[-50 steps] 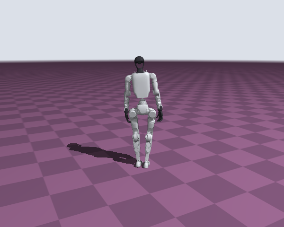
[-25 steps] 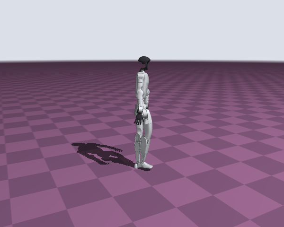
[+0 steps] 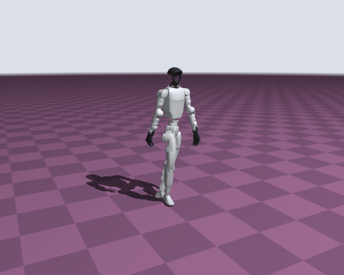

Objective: In place motions

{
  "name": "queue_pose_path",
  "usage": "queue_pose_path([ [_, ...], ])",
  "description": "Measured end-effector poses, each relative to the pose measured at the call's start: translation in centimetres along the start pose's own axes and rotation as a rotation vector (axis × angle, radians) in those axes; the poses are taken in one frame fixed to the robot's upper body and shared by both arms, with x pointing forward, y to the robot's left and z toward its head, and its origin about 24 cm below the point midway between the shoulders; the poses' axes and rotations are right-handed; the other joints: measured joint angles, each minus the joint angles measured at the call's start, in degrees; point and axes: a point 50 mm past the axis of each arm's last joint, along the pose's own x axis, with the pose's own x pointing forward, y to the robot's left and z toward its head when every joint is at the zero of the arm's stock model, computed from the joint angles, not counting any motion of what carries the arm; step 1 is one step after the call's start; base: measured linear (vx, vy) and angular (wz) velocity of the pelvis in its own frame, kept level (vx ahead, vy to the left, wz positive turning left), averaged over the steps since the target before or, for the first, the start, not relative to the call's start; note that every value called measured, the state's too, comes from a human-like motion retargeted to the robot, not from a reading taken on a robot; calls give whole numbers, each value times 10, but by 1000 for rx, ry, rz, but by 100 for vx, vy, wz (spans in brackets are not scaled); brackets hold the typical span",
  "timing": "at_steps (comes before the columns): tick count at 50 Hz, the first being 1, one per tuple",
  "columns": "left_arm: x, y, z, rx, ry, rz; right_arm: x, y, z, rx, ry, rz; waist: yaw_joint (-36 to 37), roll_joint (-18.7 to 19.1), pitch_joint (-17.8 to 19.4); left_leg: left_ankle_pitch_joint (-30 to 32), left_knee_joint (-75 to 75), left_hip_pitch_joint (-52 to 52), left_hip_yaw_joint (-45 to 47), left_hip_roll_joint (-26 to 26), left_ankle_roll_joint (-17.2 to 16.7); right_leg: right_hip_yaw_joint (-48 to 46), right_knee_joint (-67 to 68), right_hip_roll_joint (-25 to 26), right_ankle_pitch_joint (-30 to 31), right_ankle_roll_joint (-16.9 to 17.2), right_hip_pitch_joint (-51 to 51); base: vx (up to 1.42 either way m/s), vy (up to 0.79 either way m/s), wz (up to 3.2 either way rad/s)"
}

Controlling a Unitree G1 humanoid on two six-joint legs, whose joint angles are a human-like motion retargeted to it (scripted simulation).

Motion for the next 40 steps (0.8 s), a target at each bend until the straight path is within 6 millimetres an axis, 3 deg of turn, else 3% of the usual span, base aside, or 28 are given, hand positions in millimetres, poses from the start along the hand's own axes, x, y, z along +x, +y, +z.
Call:
queue_pose_path([
  [3, -2, 13, -8, 17, 9, 35, -4, 3, 21, -79, -50, 14, 38, -65, -43, 27, 180, -46, -80, 37, 125, 58, 15, -71, -8, -6, -21, 19, -19, -113],
  [4, -3, 18, -13, 18, 19, 51, -7, 4, 31, -115, -81, 15, 53, -77, -52, 18, 235, -81, -138, 50, 143, 75, 18, -79, -8, -11, -32, 13, -13, -137],
  [5, -4, 23, -17, 18, 32, 66, -9, 5, 41, -153, -114, 15, 67, -85, -58, 7, 281, -119, -204, 59, 145, 92, 19, -81, -7, -18, -42, 13, -12, -174],
  [7, -6, 26, -29, -10, 67, 87, -19, 3, 69, -236, -208, -14, 115, -94, -50, -4, 300, -214, -407, -12, 121, 140, 4, -64, 9, -32, -49, 6, -7, -241],
  [8, -6, 27, -32, -31, 79, 95, -27, 1, 86, -275, -273, -39, 143, -101, -39, -7, 289, -239, -465, -54, 113, 167, -1, -59, 16, -39, -52, -7, 2, -279],
  [12, -9, 29, -53, -127, 122, 120, -67, 0, 152, -422, -548, -151, 235, -124, 22, 11, 113, -232, -593, -144, 117, 252, -17, -34, 42, -59, -35, 0, 3, -298],
  [15, -13, 28, -82, -203, 172, 131, -98, 8, 187, -516, -701, -198, 291, -105, 51, 29, -13, -206, -713, -185, 111, 313, -25, 25, 48, -69, -12, 19, -3, -279],
  [17, -19, 22, -111, -275, 234, 133, -110, 19, 200, -568, -764, -193, 262, -95, 53, 61, -53, -187, -725, -181, 137, 328, -15, 42, 41, -62, 0, 38, -5, -67],
  [19, -27, 12, -144, -386, 321, 124, -115, 34, 206, -626, -799, -169, 197, -79, 39, 37, -53, -168, -642, -141, 129, 327, 9, 53, 32, -52, -10, 33, -6, 17],
  [20, -31, 4, -158, -453, 368, 112, -116, 43, 207, -656, -810, -154, 173, -70, 26, 39, -62, -169, -569, -106, 113, 332, 21, 58, 30, -46, -23, 17, -5, -1],
  [22, -35, -7, -167, -532, 427, 87, -114, 53, 207, -642, -824, -131, 139, -71, 31, 42, -65, -163, -661, -133, 120, 315, 17, 57, 26, -41, -6, 4, -2, 0],
  [25, -36, -13, -169, -578, 445, 76, -103, 52, 198, -605, -796, -99, 147, -73, 45, 43, -84, -133, -622, -129, 121, 341, 11, 67, 28, -40, 13, 8, 1, -61],
  [30, -34, -8, -169, -475, 412, 75, -59, 30, 148, -591, -535, -101, 163, -65, 1, 39, -101, -128, -610, -135, 122, 343, -1, 66, 26, -35, 14, 25, -1, -22],
  [40, -17, 16, -107, -313, 261, 87, -16, 7, 64, -452, -169, -74, 155, -66, 9, 39, -101, -126, -605, -137, 131, 334, 18, 61, 9, -23, 14, 0, 0, 4],
])
